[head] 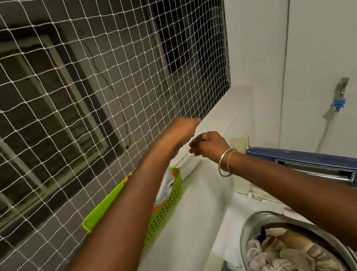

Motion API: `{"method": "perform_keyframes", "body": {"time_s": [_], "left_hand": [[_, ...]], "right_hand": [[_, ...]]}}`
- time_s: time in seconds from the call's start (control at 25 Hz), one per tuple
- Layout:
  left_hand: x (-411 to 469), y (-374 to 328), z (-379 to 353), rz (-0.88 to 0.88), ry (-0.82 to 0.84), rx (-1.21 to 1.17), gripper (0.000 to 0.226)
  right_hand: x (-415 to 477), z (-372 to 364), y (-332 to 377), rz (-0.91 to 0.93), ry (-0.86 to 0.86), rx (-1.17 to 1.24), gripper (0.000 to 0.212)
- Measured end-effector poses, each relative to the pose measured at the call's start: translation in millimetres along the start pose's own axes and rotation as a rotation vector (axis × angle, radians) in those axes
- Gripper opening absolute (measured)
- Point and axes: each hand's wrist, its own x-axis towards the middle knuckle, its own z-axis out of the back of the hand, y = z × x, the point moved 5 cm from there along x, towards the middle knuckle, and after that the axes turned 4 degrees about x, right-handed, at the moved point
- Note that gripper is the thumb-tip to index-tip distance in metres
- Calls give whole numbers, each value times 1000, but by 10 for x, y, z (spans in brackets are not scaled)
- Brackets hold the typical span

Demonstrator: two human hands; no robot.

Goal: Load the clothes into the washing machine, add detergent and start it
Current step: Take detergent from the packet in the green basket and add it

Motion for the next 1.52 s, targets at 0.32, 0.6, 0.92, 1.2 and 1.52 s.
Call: {"method": "perform_keyframes", "body": {"time_s": [0.32, 0.6, 0.92, 1.2, 1.52], "left_hand": [[71, 444, -715, 233, -423, -184, 42], [60, 1051, -991, 263, -582, -181, 64], [140, 1249, -1068, 373, -567, -305, 76], [202, 1370, -1115, 420, -596, -596, 59], [212, 1115, -1070, 257, -615, -610, 51]], "right_hand": [[541, 247, -502, -132, -80, -99, 26], [840, 118, -828, -160, -21, -235, 29], [1045, -89, -1012, -160, 17, -256, 39], [1033, -109, -1081, -172, -9, -233, 31], [754, 311, -911, -34, -255, -88, 23]]}}
